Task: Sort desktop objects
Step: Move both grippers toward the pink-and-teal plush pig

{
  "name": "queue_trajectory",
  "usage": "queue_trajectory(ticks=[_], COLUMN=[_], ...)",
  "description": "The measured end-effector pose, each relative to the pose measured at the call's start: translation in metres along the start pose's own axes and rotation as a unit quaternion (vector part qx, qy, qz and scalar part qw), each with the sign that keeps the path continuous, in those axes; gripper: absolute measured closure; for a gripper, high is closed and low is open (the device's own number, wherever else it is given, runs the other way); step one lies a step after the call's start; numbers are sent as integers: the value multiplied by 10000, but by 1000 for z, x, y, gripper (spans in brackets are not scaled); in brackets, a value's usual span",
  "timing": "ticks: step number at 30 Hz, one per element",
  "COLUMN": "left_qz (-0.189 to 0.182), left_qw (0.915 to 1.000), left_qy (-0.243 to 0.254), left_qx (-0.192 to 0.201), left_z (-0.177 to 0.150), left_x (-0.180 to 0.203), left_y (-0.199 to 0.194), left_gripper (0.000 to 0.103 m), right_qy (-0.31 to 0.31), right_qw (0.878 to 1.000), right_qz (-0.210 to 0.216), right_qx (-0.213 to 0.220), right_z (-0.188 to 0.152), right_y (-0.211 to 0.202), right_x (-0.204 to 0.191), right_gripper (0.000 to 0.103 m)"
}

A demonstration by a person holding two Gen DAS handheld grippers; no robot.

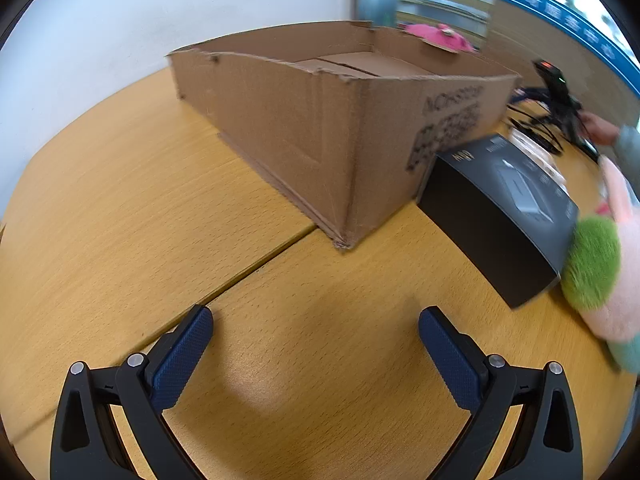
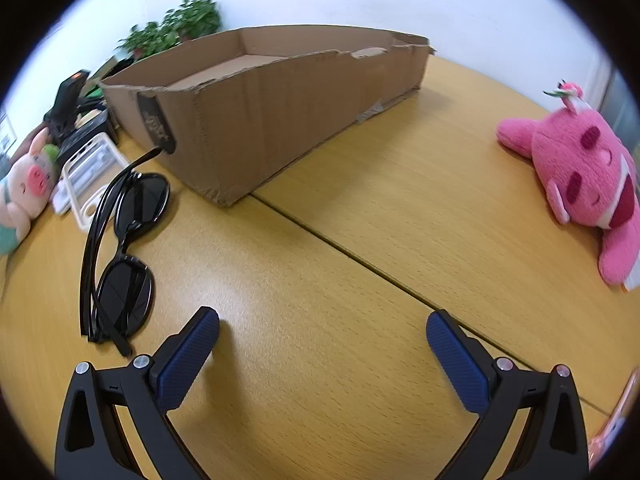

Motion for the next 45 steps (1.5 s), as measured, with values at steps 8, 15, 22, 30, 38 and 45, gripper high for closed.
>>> queue_trajectory(ticks=[8,15,22,30,38,45], left_qz=[918,1169,2064,1159,1102,852], left_qw=[9880,9791,9467,9477,9549,9644], left_qy=[-1222,-1663,-2166,-1786,-1839,-1820], left_qx=[206,39,1190,2377,2052,1719], left_z=[-16,-12,-19,-2,8,-1], left_x=[13,6,65,205,269,283], left_y=[-3,-8,-87,-186,-170,-146], left_gripper=[0,0,1,0,0,0], right_qy=[1866,2066,1492,1904,1458,1334], right_qw=[9722,9660,9687,9605,9677,9753], right_qz=[-1387,-1504,-1924,-938,-1252,-1089], right_qx=[-271,-389,-494,1798,1629,1382], right_z=[6,1,-12,19,44,38], right_y=[4,-5,-44,-194,-196,-194], right_x=[-14,-10,-82,-191,-270,-314], right_gripper=[0,0,0,0,0,1])
Point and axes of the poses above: each gripper's, at about its wrist camera, not at the fingertips, and y roughly the way its jaws point, x to its right, z to its top, the point moved 1 cm from there along y, roughly the way its jaws point, and after that the axes turned 8 degrees about -z, right-handed, at the moved point
